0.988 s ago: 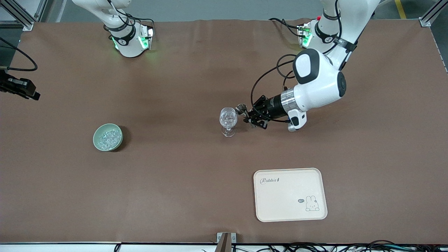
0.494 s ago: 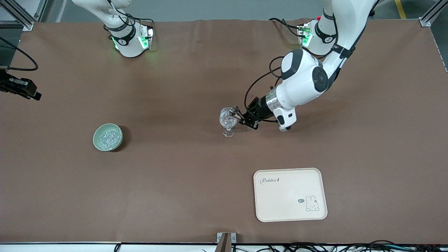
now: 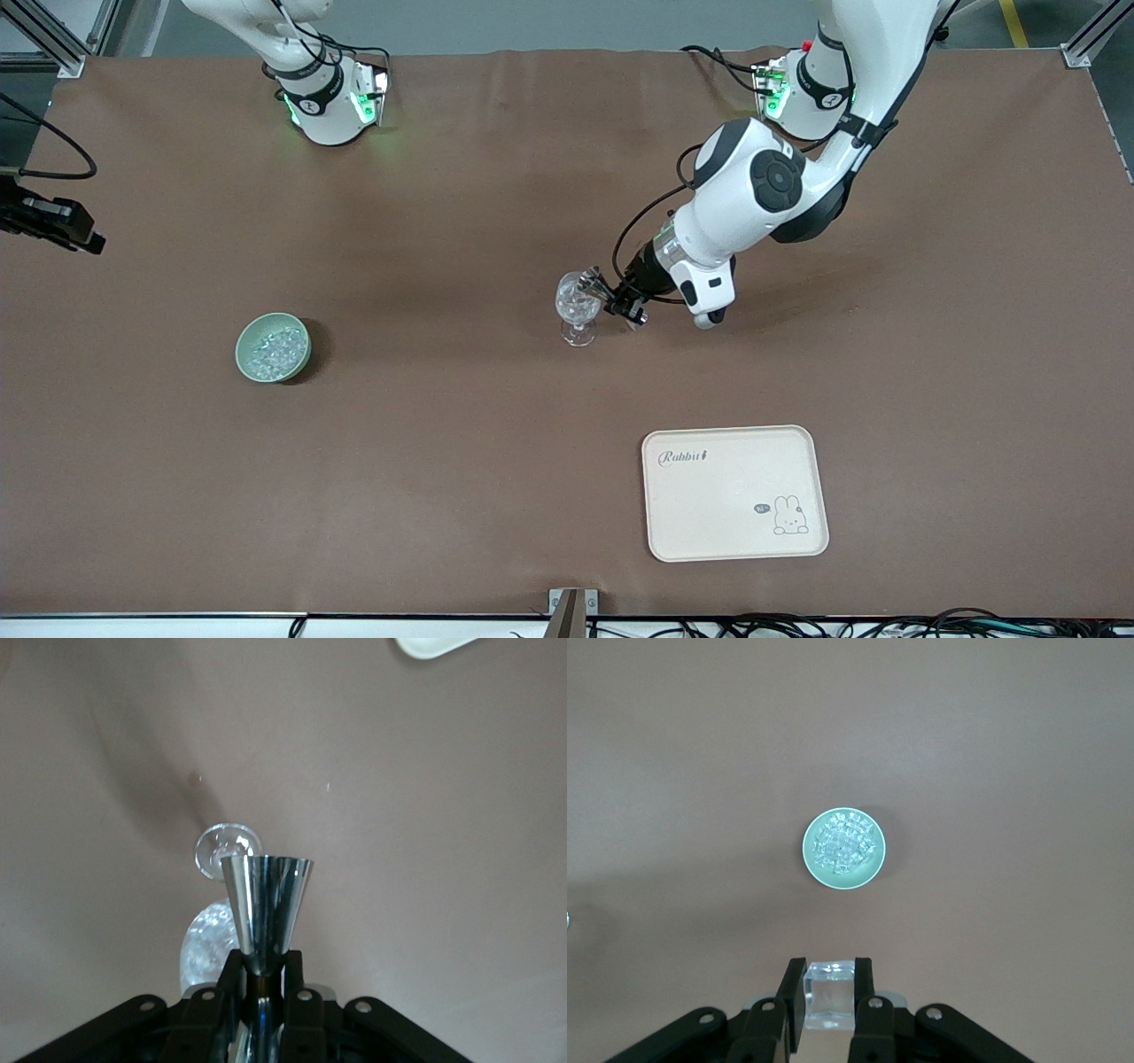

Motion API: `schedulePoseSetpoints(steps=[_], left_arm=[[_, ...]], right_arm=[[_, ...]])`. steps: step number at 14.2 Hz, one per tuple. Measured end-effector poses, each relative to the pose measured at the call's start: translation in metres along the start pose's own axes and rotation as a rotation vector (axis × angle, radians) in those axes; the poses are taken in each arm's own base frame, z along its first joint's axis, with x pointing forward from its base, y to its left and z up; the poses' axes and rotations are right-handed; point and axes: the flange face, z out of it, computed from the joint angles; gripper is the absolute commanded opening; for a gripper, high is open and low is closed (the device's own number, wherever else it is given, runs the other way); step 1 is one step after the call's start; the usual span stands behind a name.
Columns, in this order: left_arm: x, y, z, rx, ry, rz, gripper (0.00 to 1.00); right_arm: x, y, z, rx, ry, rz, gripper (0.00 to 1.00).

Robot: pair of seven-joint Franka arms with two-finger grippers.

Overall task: Pour wine and add ice with both arms
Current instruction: 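Tilt the silver jigger over the wine glass with the left gripper, then raise the jigger with the left gripper while the right gripper lifts ice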

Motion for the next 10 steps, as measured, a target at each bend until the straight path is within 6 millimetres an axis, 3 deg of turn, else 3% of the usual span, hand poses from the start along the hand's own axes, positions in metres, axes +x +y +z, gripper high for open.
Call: schedulePoseSetpoints(steps=[4, 10], left_arm=[[-0.013, -0.002, 0.012, 0.068, 0.075, 0.096, 0.01], [-0.016, 0.007, 0.006, 0.085, 0.088, 0.112, 0.01]], right_arm=[[0.000, 0.000, 0.000, 0.000, 0.001, 0.000, 0.00], [0.000, 0.000, 0.000, 0.001, 0.000, 0.000, 0.00]])
